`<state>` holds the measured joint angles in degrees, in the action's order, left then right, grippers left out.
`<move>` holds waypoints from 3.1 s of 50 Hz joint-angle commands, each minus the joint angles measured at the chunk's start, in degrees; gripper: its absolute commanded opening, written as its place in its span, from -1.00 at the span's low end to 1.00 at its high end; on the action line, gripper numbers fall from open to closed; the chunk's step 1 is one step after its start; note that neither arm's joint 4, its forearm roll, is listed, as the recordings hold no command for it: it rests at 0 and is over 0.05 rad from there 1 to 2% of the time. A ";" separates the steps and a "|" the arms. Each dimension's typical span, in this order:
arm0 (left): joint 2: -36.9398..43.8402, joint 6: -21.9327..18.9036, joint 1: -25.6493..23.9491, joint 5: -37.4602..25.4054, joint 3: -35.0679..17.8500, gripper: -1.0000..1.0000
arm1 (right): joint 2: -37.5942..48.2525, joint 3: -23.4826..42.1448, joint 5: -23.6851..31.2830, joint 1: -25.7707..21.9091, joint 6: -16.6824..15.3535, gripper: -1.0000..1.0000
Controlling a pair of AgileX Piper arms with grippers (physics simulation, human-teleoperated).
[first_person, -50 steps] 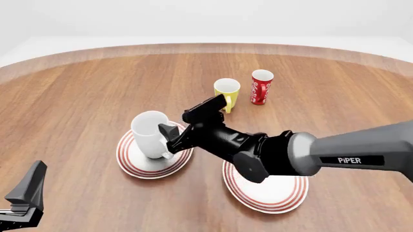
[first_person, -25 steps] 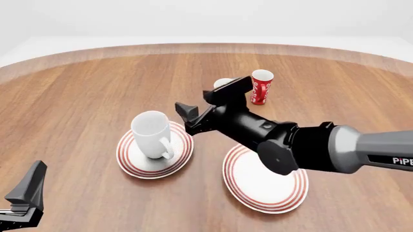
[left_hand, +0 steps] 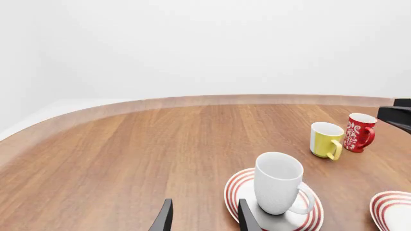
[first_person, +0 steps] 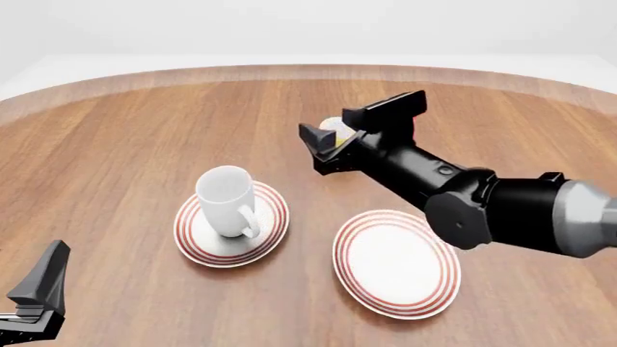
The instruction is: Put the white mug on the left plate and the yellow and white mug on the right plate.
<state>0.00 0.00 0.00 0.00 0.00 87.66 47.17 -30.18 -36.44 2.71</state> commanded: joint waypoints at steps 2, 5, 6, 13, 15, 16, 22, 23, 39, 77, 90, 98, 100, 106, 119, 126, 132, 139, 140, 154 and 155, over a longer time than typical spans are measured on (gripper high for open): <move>0.00 0.00 0.00 0.00 0.00 1.00 | -2.96 -1.12 0.14 3.50 -0.18 1.00; 0.00 0.00 0.00 0.00 0.00 1.00 | -3.33 -1.24 0.19 4.24 -0.10 1.00; 0.00 0.00 0.00 0.00 0.00 1.00 | -3.44 -1.32 0.13 4.77 -0.16 1.00; 0.00 0.00 0.00 0.00 0.00 1.00 | -3.38 -1.30 -0.11 7.48 -0.45 1.00; 0.00 0.00 0.00 0.00 0.00 1.00 | -3.16 -1.15 -0.08 8.12 -0.46 1.00; 0.00 0.00 0.00 0.00 0.00 1.00 | -2.85 -0.99 -0.18 8.63 -0.48 1.00; 0.00 0.00 0.00 0.00 0.00 1.00 | -1.60 -0.12 0.00 10.03 0.04 1.00; 0.00 0.00 0.00 0.00 0.00 1.00 | -1.41 -0.04 -0.07 10.19 0.04 1.00; 0.00 0.00 0.00 0.00 0.00 1.00 | 2.17 3.04 1.27 13.29 0.94 1.00; 0.00 0.00 0.00 0.00 0.00 1.00 | 12.29 11.03 4.15 14.97 4.01 1.00; 0.00 0.00 0.00 0.00 0.00 1.00 | 16.41 14.00 5.38 15.02 5.85 1.00; 0.00 0.00 0.00 0.00 0.00 1.00 | 18.40 15.51 5.97 14.82 6.52 1.00; 0.00 0.00 0.00 0.00 0.00 1.00 | 18.71 15.73 6.04 14.81 6.54 1.00; 0.00 0.00 0.00 0.00 0.00 1.00 | 20.23 16.68 6.30 15.21 6.57 1.00; 0.00 0.00 0.00 0.00 0.00 1.00 | 22.62 18.54 7.05 15.23 7.14 1.00; 0.00 0.00 0.00 0.00 0.00 1.00 | 23.81 19.77 7.82 15.45 7.29 1.00; 0.00 0.00 0.00 0.00 0.00 1.00 | 24.62 20.58 8.24 15.23 7.44 1.00; 0.00 0.00 0.00 0.00 0.00 1.00 | 25.80 21.87 9.23 15.10 7.54 1.00; 0.00 0.00 0.00 0.00 0.00 1.00 | 26.01 22.09 9.41 15.08 7.45 1.00; 0.00 0.00 0.00 0.00 0.00 1.00 | 28.20 24.79 11.75 14.78 7.26 1.00; 0.00 0.00 0.00 0.00 0.00 1.00 | 28.38 25.03 11.94 14.72 7.34 1.00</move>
<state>0.00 0.00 0.00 0.00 0.00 114.56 70.40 -19.69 -21.58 10.09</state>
